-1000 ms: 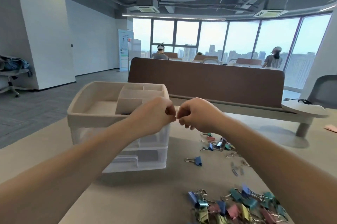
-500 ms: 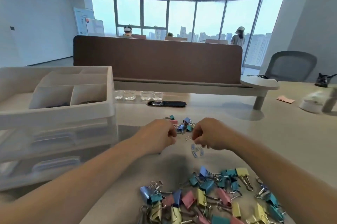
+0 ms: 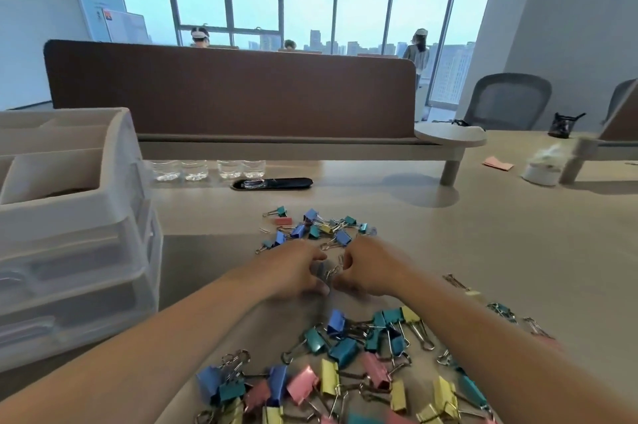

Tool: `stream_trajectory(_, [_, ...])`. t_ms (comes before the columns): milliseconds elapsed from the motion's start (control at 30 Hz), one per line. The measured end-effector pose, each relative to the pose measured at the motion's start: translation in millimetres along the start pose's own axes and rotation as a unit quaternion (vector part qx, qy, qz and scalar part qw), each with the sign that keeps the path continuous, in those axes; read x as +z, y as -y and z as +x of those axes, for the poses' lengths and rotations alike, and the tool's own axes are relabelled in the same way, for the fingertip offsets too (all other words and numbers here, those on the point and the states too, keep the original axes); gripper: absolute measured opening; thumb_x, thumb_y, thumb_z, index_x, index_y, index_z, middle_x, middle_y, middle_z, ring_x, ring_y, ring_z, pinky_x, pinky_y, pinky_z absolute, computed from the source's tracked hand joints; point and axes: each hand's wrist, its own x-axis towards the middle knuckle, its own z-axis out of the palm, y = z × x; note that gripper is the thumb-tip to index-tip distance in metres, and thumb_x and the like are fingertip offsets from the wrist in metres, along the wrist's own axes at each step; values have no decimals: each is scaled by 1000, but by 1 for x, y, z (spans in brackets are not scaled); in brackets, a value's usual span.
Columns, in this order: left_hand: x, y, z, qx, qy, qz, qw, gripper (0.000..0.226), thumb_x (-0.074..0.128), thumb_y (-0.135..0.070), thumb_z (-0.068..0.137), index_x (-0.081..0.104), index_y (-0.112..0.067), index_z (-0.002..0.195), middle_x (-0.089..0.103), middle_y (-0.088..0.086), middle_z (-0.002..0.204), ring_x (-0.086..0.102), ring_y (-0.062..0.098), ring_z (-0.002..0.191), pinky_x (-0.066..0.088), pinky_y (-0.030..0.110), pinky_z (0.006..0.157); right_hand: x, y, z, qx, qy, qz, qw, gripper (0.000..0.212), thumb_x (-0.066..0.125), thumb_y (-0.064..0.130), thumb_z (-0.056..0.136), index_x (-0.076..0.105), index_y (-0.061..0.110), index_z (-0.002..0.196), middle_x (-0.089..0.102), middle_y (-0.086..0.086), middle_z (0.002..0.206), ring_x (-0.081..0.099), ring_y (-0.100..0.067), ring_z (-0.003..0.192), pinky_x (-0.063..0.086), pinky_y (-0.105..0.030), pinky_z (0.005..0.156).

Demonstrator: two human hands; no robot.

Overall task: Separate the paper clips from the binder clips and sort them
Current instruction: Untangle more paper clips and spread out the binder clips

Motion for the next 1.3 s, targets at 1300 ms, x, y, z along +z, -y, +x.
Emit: stream_trajectory(1300, [0, 3, -22, 14, -44, 7, 999, 11, 63, -23, 92, 58, -30, 85, 57, -13, 88, 55, 7, 85, 41, 22, 70, -3, 12, -6, -57, 93, 68, 992, 16, 66, 11, 89, 71, -2, 97, 72, -13, 98, 57, -12, 73, 47, -24, 70])
